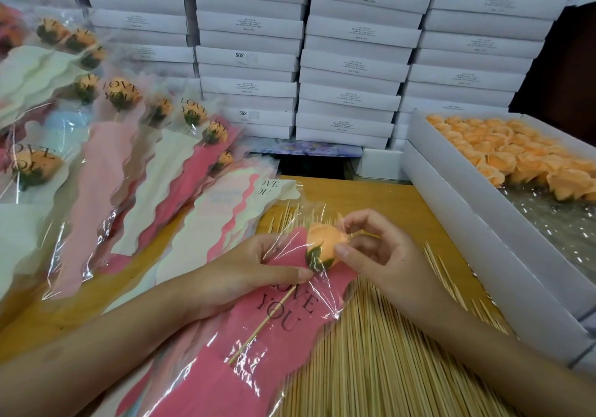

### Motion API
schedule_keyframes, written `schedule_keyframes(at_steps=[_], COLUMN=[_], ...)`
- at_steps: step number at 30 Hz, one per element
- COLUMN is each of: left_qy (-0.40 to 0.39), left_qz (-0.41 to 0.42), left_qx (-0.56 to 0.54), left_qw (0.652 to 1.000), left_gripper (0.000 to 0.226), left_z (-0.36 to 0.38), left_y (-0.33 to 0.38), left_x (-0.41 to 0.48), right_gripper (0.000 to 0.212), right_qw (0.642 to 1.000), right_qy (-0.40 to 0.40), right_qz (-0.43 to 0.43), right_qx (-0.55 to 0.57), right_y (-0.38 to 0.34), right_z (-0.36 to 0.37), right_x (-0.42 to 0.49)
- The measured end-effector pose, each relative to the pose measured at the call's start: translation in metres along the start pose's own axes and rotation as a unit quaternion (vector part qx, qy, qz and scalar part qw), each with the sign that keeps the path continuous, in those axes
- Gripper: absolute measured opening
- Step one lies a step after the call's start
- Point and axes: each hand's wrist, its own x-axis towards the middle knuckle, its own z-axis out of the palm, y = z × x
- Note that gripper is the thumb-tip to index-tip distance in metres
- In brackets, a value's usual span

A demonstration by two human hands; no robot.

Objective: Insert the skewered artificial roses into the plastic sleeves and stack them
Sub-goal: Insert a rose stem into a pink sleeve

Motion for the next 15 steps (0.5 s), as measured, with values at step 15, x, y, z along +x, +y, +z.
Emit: schedule_keyframes(at_steps=[15], left_qy=[0.048], left_qz=[0.029], left_qx=[-0.029], left_qw=[0.998], left_gripper=[0.023], left_z=[-0.0048], left_y=[-0.0071], left_x=[0.0059], right_gripper=[0.017], right_qw=[0.997], right_qy=[0.047], right_qz=[0.037], right_qx=[0.048], right_y=[0.0051], right_z=[-0.0048], right_x=[0.0042])
